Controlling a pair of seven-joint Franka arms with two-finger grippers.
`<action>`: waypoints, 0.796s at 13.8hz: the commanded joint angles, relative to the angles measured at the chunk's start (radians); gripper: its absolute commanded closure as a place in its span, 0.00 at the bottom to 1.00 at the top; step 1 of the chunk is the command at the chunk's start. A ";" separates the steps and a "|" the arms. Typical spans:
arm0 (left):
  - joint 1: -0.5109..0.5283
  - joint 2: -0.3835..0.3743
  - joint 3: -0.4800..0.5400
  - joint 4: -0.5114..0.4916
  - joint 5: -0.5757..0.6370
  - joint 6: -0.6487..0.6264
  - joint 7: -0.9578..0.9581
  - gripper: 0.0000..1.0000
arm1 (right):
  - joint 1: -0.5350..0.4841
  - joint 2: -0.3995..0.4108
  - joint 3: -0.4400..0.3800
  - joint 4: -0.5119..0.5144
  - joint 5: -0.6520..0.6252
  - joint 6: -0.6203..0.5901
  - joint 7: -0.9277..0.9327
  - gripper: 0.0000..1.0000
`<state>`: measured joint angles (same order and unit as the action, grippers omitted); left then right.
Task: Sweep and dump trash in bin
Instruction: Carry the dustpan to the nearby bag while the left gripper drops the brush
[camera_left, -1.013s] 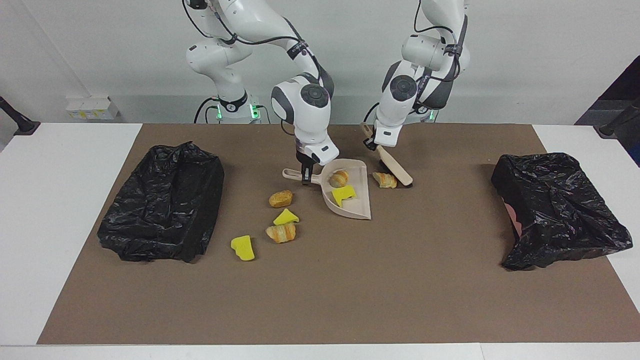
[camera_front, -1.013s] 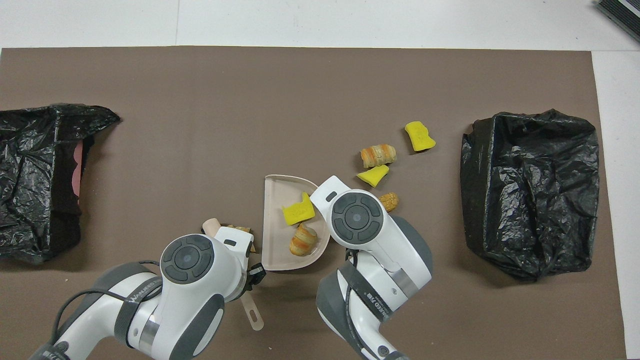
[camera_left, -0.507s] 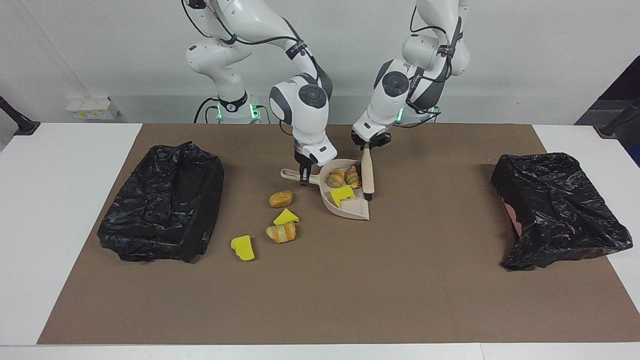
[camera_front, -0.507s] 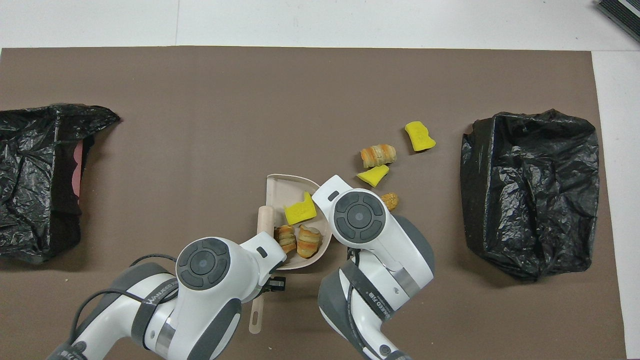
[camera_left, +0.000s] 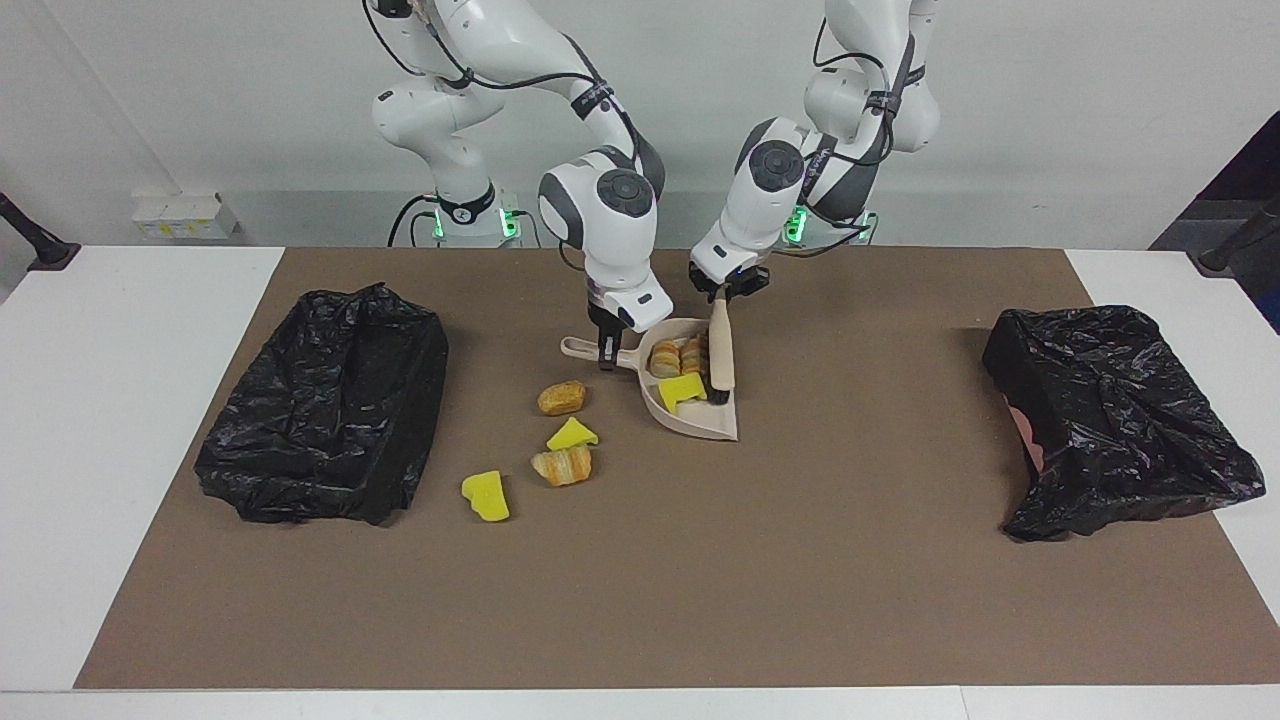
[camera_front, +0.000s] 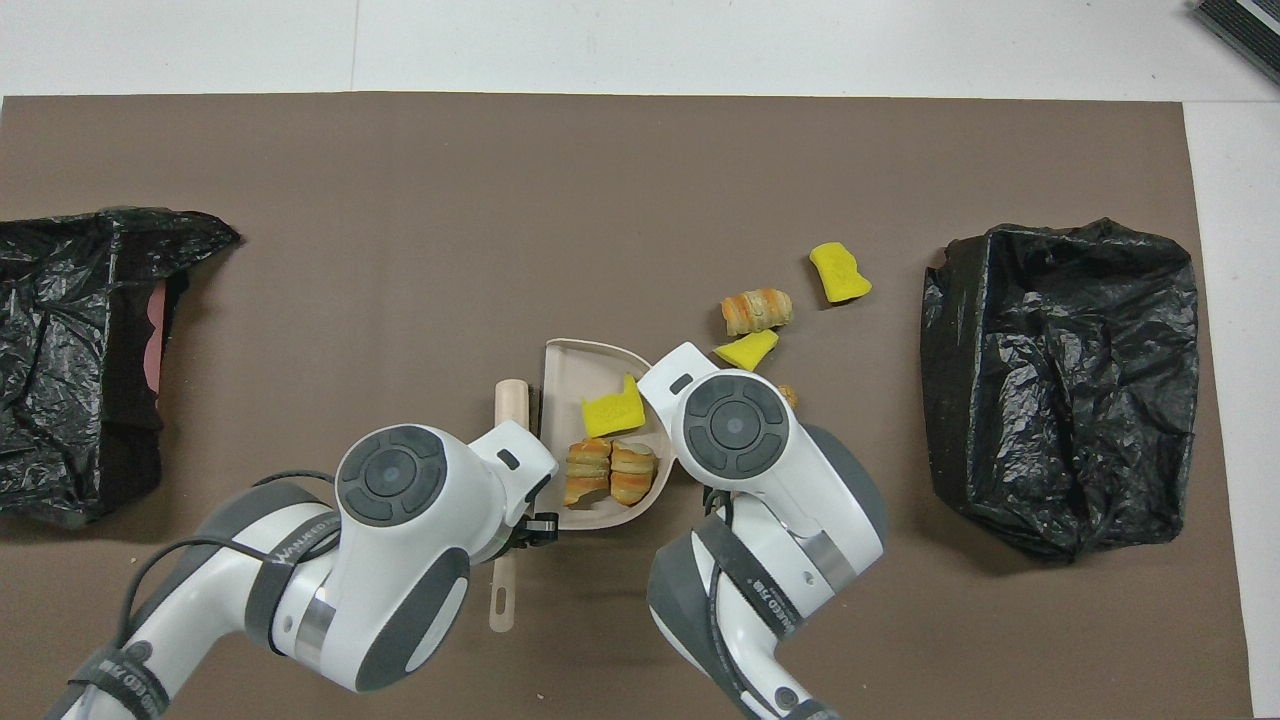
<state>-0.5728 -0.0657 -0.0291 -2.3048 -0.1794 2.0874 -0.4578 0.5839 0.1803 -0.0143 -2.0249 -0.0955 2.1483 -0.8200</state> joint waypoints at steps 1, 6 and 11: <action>0.072 -0.006 -0.005 0.044 0.058 -0.067 -0.028 1.00 | -0.049 -0.074 0.005 -0.025 -0.009 -0.068 -0.008 1.00; 0.025 -0.022 -0.017 0.035 0.086 -0.046 -0.177 1.00 | -0.223 -0.244 0.004 -0.022 0.049 -0.156 -0.045 1.00; -0.203 -0.039 -0.017 -0.039 0.086 0.073 -0.413 1.00 | -0.545 -0.332 -0.004 0.049 0.063 -0.335 -0.299 1.00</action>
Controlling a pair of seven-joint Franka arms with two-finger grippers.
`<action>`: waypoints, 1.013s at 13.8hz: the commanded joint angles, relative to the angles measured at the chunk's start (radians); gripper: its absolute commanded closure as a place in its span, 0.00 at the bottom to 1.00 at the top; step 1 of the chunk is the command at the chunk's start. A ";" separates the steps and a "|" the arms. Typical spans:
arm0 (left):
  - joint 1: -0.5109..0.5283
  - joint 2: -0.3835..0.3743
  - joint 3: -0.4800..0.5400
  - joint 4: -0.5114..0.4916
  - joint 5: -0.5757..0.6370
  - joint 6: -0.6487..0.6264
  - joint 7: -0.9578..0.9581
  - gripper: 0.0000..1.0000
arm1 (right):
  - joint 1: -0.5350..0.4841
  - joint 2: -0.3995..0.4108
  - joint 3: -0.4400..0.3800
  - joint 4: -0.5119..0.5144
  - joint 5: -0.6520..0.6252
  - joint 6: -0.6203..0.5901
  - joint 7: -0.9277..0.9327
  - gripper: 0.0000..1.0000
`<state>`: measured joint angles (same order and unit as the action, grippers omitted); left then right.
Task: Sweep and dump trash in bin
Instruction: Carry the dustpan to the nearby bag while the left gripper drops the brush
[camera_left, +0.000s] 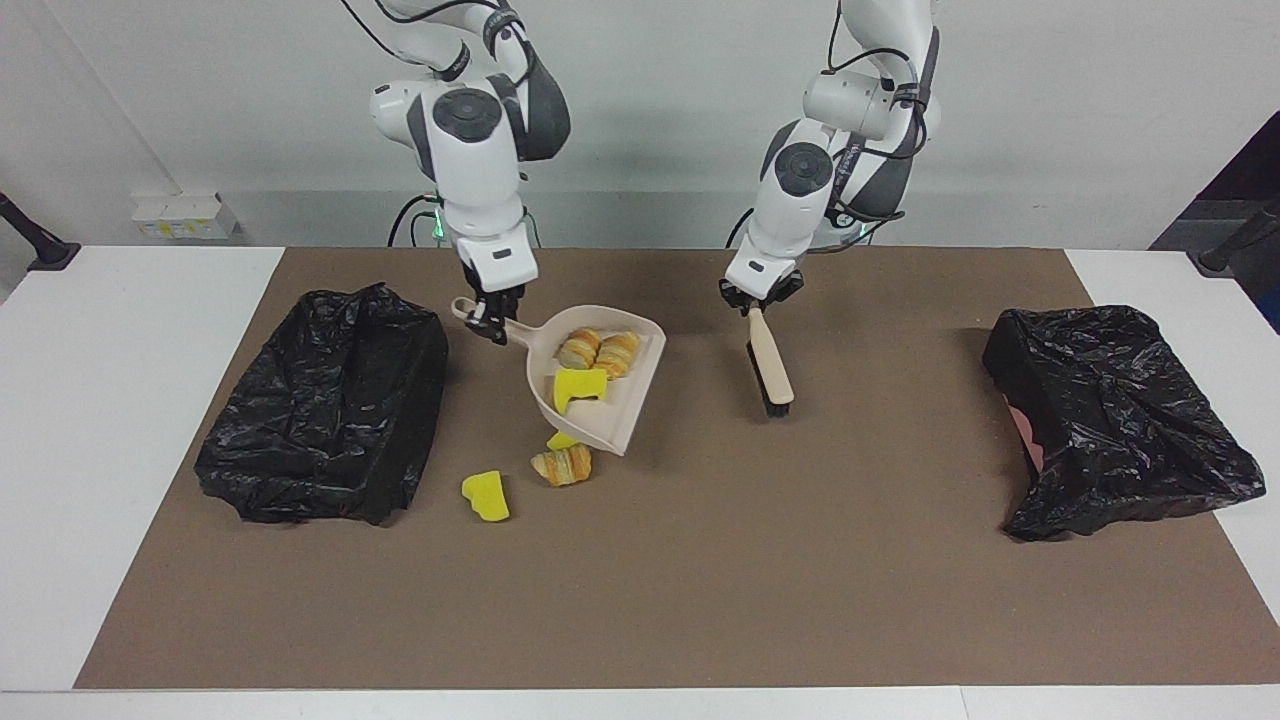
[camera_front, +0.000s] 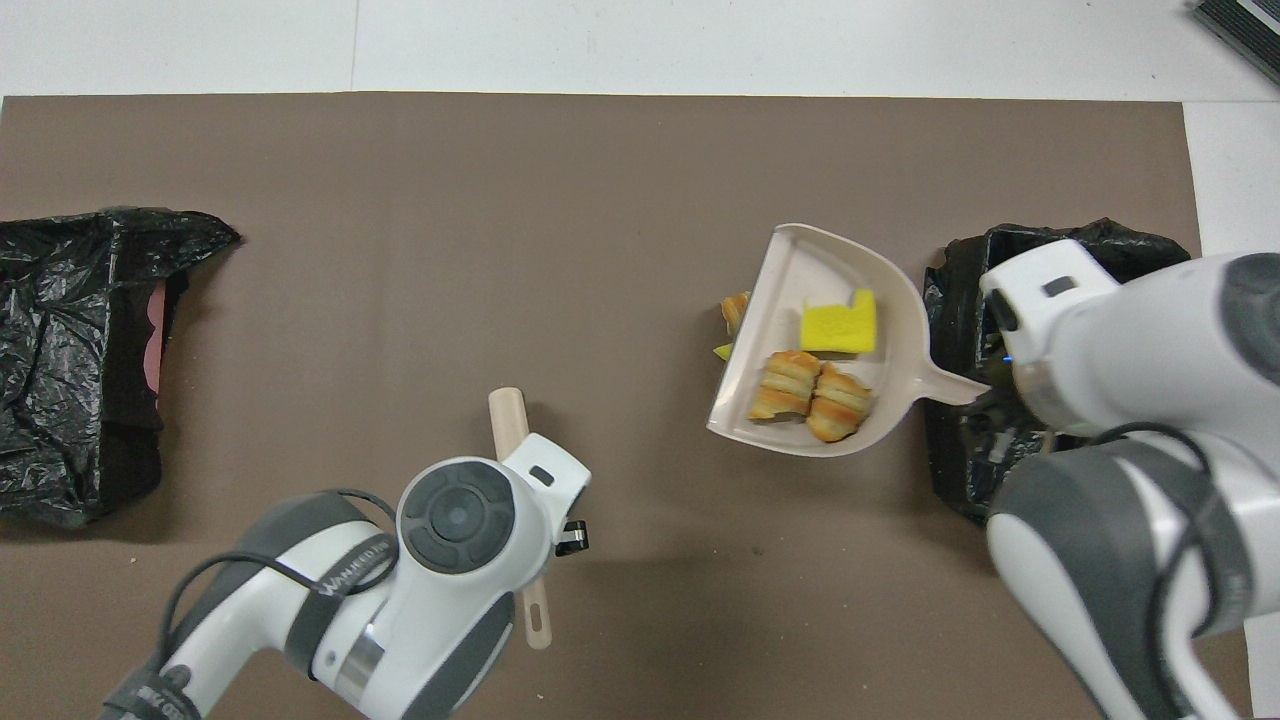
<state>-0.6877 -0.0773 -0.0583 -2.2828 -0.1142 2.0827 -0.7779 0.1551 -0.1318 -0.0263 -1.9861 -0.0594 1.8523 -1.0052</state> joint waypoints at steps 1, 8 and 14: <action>-0.131 -0.022 0.012 -0.084 0.021 0.124 -0.127 1.00 | -0.199 -0.022 0.000 0.007 0.024 -0.044 -0.213 1.00; -0.084 0.025 0.012 -0.078 0.019 0.182 -0.107 0.53 | -0.467 -0.031 -0.004 -0.003 -0.273 -0.001 -0.539 1.00; 0.029 0.068 0.018 0.067 0.018 0.145 -0.113 0.00 | -0.320 -0.023 0.002 -0.031 -0.621 0.025 -0.632 1.00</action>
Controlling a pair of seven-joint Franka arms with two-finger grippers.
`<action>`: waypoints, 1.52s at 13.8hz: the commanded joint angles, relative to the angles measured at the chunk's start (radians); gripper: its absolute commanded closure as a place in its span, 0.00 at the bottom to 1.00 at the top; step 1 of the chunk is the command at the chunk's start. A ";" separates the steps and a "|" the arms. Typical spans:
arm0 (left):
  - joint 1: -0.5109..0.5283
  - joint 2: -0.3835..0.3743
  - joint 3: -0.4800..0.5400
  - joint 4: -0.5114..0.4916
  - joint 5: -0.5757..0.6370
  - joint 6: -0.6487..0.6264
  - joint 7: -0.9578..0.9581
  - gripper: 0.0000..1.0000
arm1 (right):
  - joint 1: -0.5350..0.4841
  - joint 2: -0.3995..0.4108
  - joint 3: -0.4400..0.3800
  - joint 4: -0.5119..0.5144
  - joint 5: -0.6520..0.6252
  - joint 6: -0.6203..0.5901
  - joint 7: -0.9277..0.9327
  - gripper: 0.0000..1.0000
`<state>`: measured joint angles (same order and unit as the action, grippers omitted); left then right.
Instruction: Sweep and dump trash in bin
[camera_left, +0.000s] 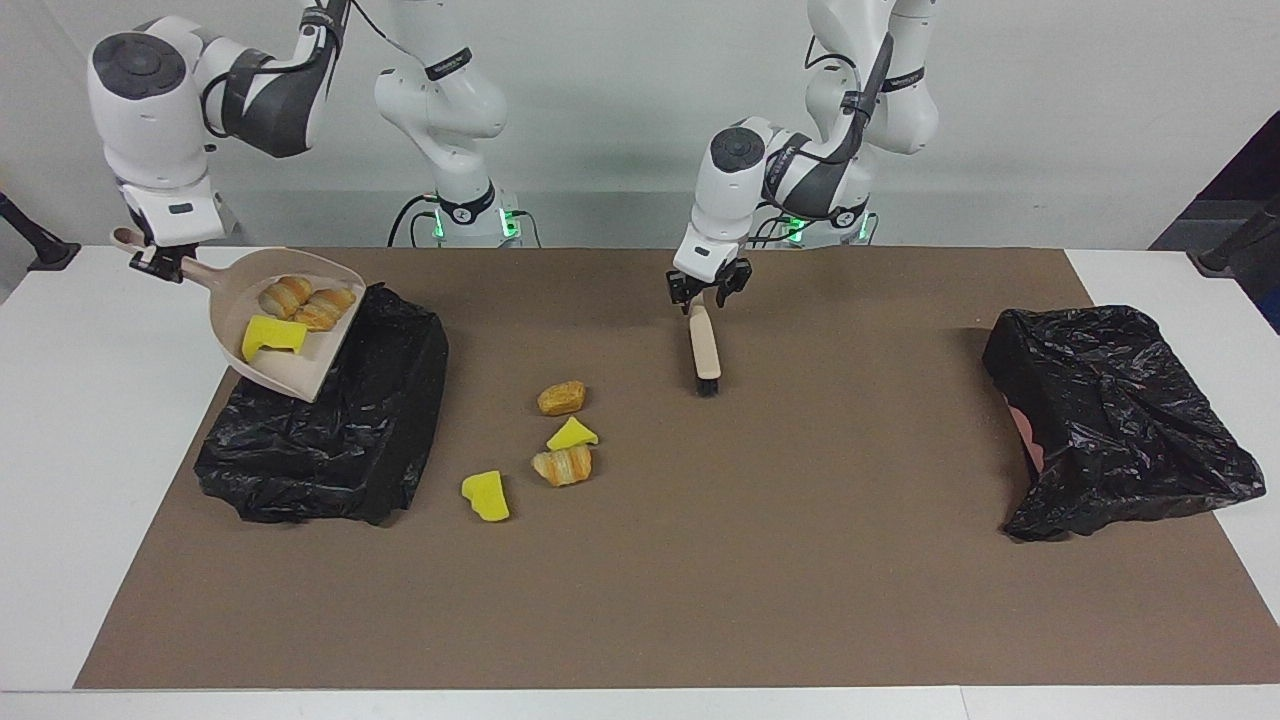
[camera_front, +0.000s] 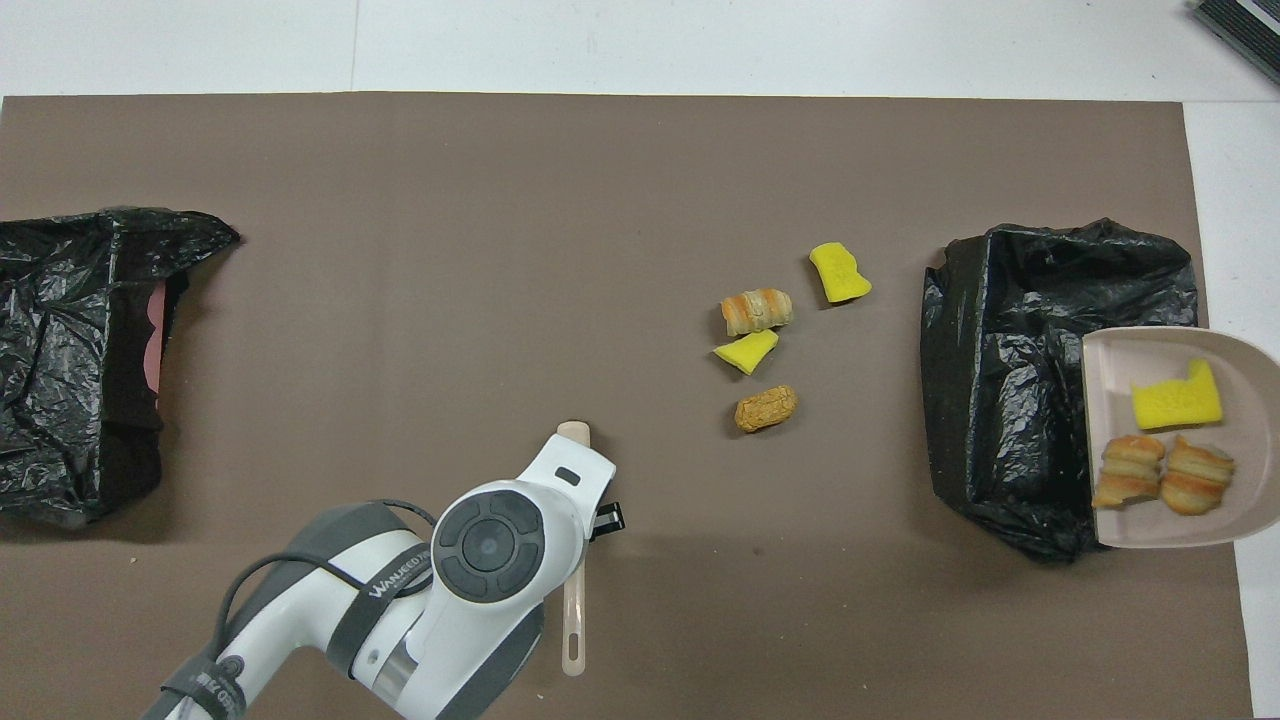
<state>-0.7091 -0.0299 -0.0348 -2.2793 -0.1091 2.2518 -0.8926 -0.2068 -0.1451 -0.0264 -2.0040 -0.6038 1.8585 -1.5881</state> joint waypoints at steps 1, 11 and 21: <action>0.081 0.021 -0.004 0.090 0.012 -0.038 0.003 0.00 | 0.055 -0.010 0.002 -0.013 -0.086 0.019 -0.050 1.00; 0.465 0.044 0.001 0.372 0.014 -0.303 0.538 0.00 | 0.214 -0.013 0.014 -0.012 -0.292 -0.132 0.026 1.00; 0.686 0.051 0.001 0.639 0.089 -0.679 0.889 0.00 | 0.288 -0.039 0.143 0.168 -0.259 -0.511 0.112 1.00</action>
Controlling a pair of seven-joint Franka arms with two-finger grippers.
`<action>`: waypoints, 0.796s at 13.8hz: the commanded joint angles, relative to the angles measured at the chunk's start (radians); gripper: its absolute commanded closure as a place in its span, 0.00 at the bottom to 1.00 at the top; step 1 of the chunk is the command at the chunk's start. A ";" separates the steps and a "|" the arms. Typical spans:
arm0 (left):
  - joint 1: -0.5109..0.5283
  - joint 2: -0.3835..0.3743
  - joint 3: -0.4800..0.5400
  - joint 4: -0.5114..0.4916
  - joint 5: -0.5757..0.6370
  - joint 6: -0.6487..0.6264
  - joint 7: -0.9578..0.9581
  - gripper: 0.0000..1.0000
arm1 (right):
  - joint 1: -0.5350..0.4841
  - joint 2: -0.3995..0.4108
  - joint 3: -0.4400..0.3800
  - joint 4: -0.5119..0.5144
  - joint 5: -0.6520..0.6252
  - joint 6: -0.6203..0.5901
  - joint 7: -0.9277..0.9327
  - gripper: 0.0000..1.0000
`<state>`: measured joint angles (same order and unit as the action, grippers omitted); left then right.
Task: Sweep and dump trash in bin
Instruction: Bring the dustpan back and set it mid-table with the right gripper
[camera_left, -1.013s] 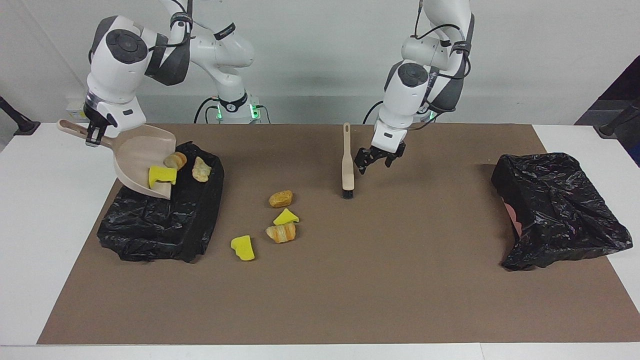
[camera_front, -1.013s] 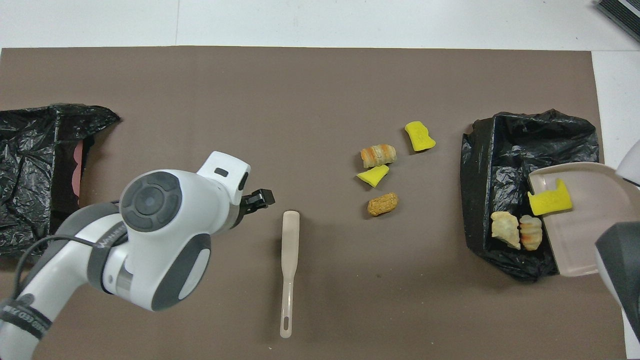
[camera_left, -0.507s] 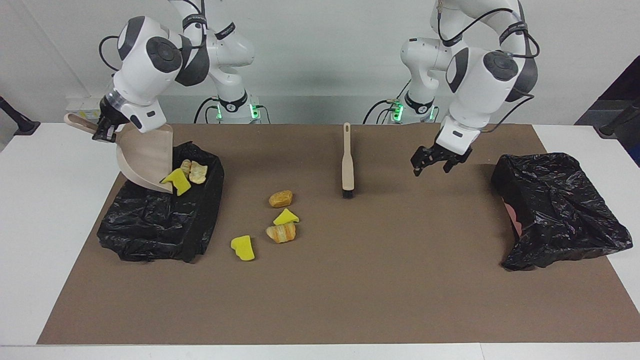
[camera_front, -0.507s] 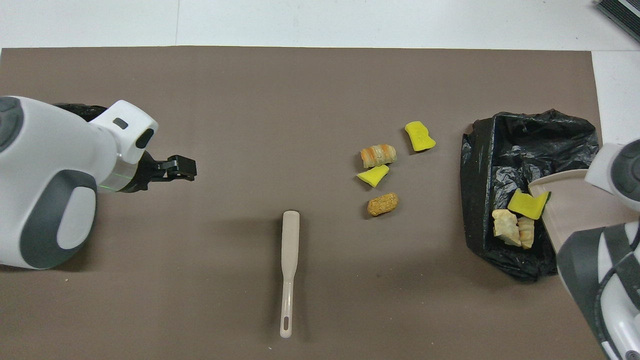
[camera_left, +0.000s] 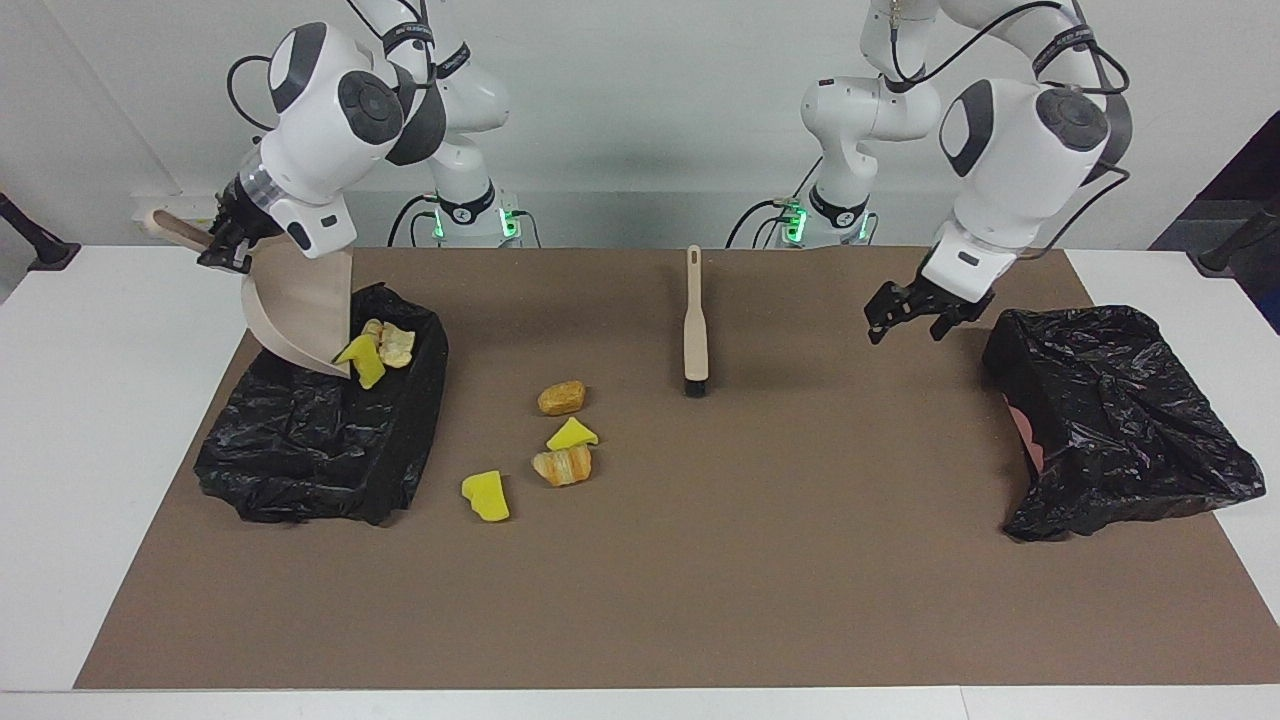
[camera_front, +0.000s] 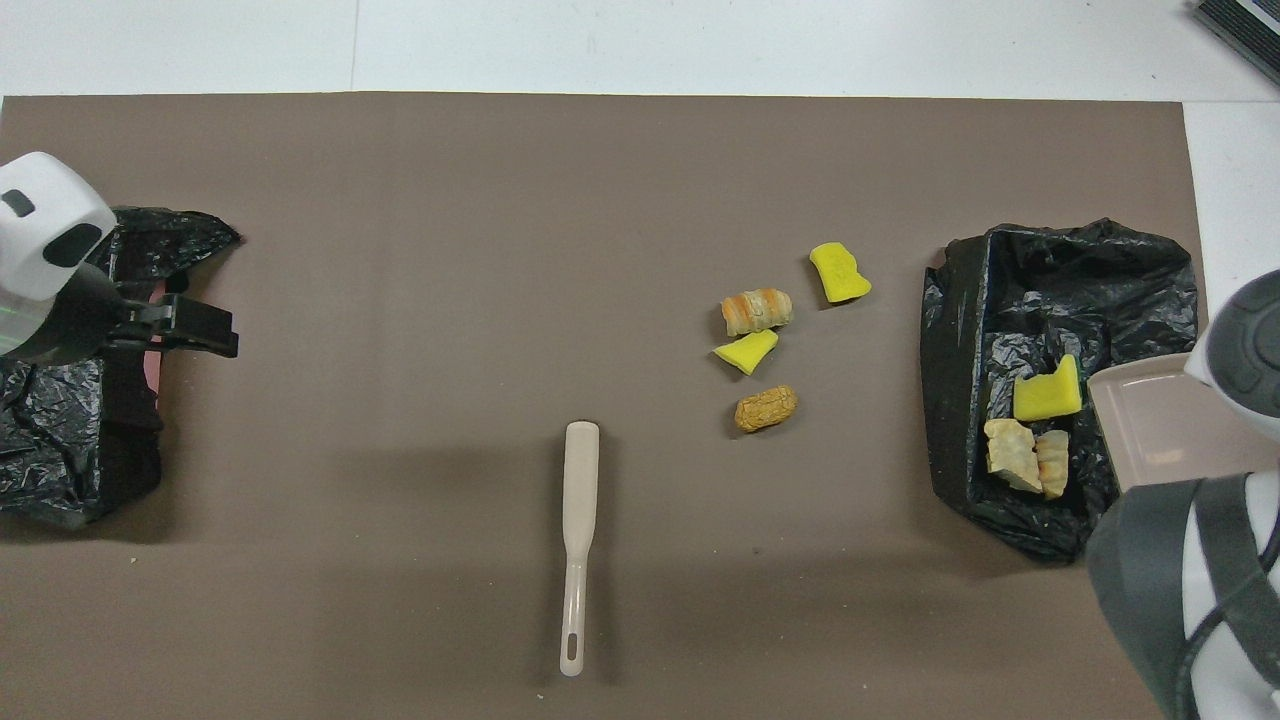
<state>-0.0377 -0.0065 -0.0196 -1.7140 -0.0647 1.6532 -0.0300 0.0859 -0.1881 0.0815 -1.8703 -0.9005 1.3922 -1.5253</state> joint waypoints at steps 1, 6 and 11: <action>0.016 0.028 -0.013 0.094 0.046 -0.104 0.030 0.00 | -0.005 0.013 0.059 0.066 0.076 -0.073 0.110 1.00; 0.013 0.008 -0.013 0.060 0.039 -0.089 0.032 0.00 | -0.005 0.016 0.100 0.077 0.491 -0.032 0.708 1.00; 0.013 0.010 -0.014 0.070 0.032 -0.064 0.019 0.00 | 0.125 0.155 0.107 0.101 0.729 0.215 1.467 1.00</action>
<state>-0.0313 -0.0013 -0.0270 -1.6608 -0.0444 1.5801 -0.0106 0.1404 -0.1375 0.1870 -1.8173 -0.1995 1.5500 -0.3253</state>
